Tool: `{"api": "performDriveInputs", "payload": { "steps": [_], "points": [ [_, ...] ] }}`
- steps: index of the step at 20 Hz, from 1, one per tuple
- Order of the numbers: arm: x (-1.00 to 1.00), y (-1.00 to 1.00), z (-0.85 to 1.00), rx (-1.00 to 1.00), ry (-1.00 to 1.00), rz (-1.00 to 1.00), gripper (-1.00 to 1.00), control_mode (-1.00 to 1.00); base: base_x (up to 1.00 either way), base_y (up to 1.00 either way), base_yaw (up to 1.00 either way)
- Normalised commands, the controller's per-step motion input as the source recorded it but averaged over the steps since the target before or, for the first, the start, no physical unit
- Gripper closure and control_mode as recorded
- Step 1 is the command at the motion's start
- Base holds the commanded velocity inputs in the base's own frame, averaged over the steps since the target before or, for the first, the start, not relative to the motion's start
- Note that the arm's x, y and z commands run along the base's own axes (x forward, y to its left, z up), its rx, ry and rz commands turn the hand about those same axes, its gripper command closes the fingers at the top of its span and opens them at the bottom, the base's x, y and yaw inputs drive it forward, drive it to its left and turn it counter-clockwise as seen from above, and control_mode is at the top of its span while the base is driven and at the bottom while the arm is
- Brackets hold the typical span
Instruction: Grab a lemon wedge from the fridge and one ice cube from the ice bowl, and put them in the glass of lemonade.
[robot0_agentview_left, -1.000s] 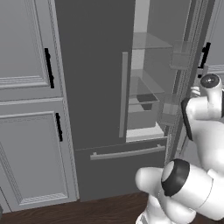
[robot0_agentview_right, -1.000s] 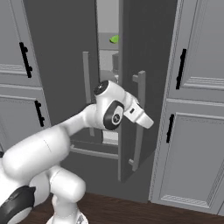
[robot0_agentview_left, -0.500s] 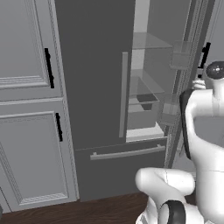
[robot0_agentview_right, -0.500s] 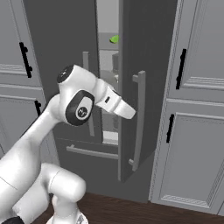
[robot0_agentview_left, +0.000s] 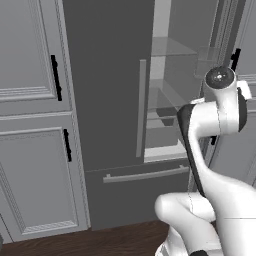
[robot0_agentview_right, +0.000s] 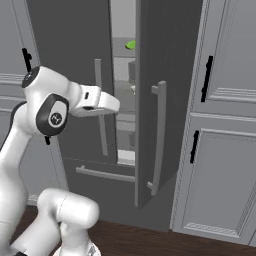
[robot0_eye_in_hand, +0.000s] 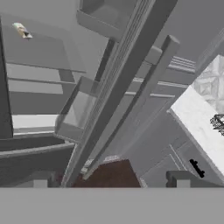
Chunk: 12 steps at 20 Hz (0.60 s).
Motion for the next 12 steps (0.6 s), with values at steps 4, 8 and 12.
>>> {"api": "performDriveInputs", "payload": {
  "steps": [4, 8, 12],
  "points": [
    [0.82, 0.58, -0.85, -0.22, 0.33, 0.28, -1.00, -1.00, 0.00, 0.00, 0.00],
    [0.91, 0.00, -0.51, -0.18, 0.09, 0.07, -1.00, -1.00, 0.00, 0.00, 0.00],
    [1.00, 0.00, 0.12, -0.23, 0.27, 0.01, -1.00, -1.00, 0.00, 0.00, 0.00]
  ]
}}
